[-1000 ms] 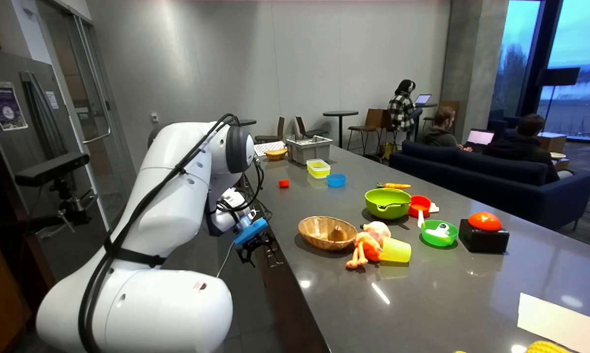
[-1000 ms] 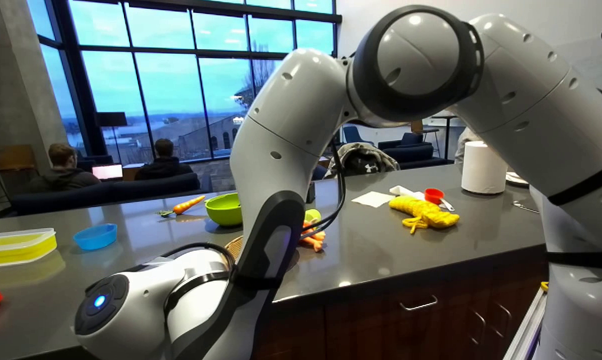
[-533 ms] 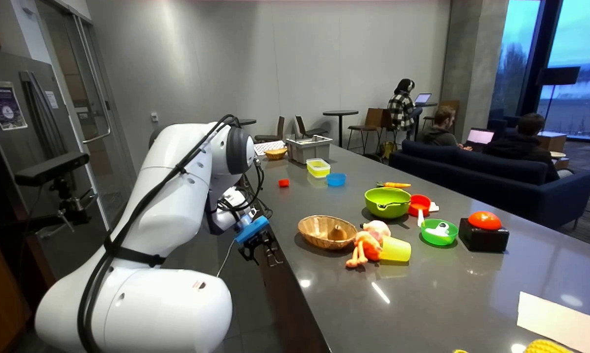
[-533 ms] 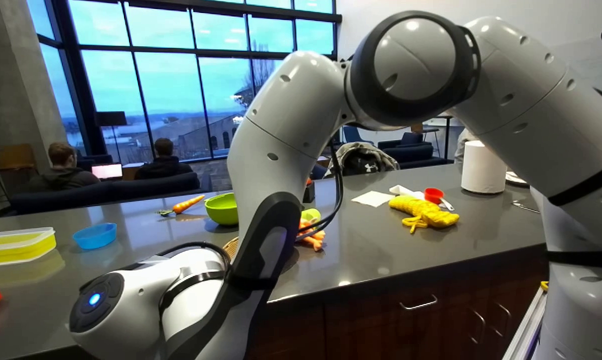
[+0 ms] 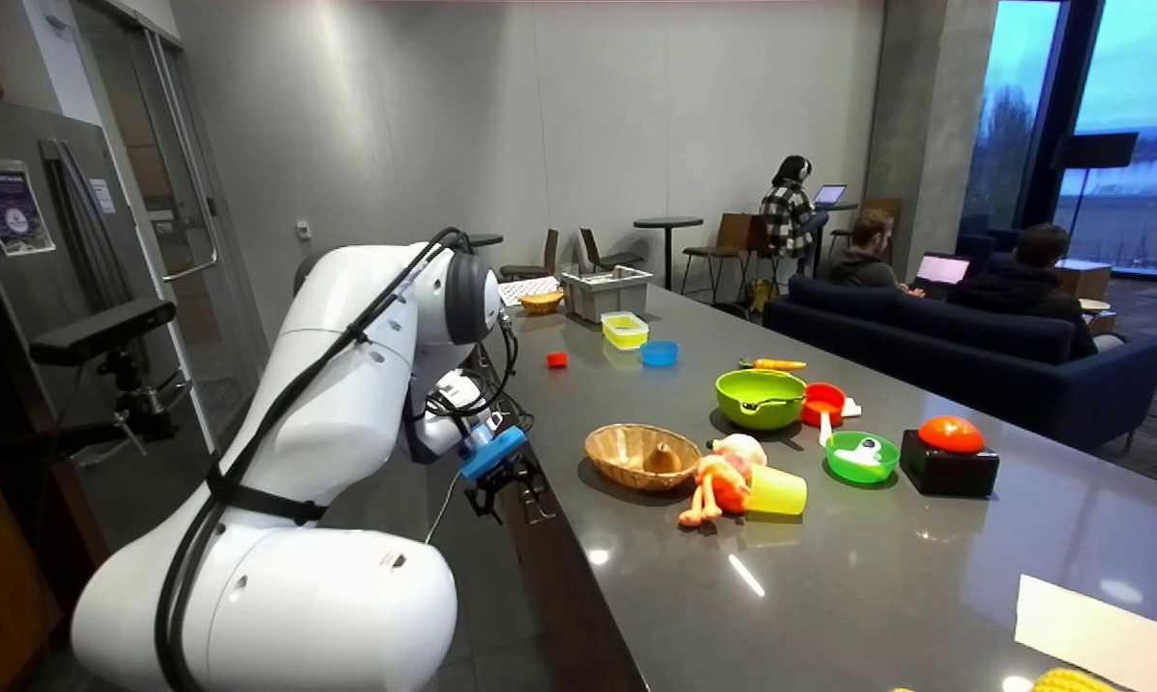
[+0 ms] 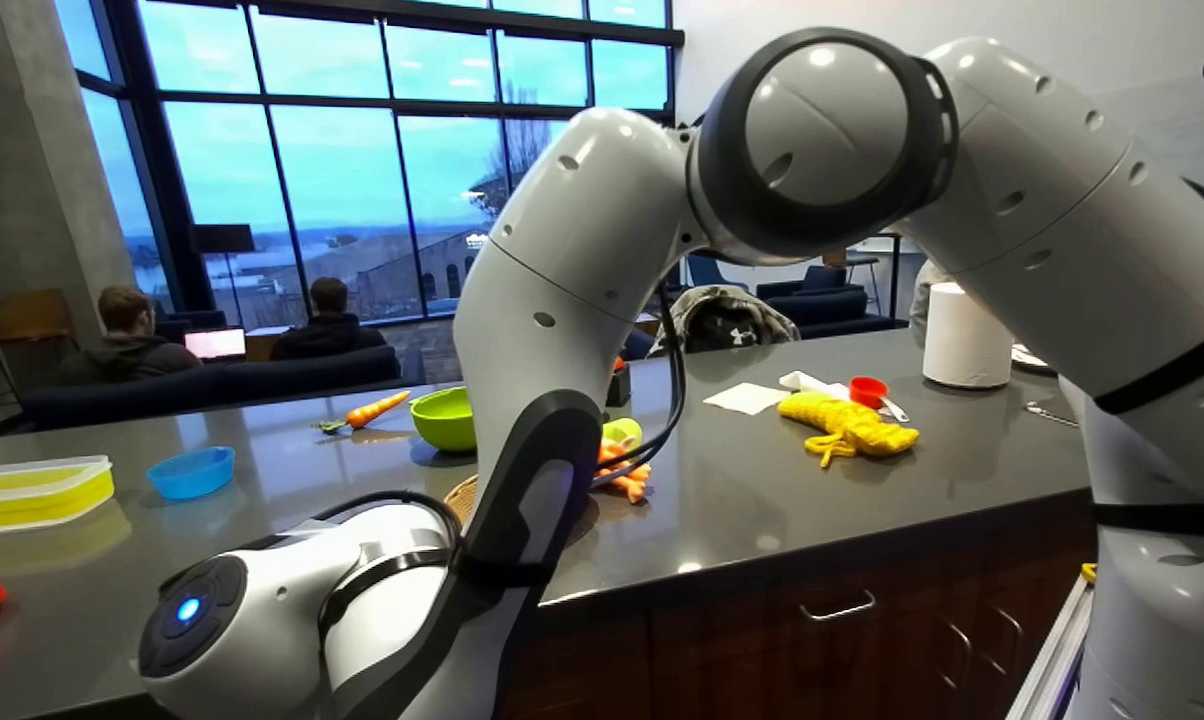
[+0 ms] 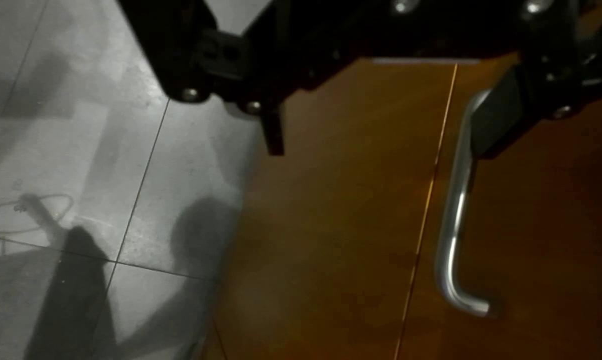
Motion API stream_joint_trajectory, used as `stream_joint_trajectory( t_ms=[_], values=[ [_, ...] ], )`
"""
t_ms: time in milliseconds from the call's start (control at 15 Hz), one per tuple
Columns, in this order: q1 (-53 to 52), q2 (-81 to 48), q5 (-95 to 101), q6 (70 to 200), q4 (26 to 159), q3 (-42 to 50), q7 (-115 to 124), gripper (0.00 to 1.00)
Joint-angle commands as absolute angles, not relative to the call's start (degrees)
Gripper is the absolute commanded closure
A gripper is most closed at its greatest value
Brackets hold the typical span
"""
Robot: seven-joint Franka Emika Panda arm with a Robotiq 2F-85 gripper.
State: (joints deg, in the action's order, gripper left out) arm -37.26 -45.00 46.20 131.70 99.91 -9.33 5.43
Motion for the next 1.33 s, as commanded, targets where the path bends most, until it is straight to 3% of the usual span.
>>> stream_joint_trajectory(
  t_ms=[0,1267],
  values=[
    [-37.4,-43.4,47.5,131.1,100.8,-8.7,5.8,0.0],
    [-36.6,-42.1,48.0,131.2,102.2,-7.9,5.7,0.0]
  ],
)
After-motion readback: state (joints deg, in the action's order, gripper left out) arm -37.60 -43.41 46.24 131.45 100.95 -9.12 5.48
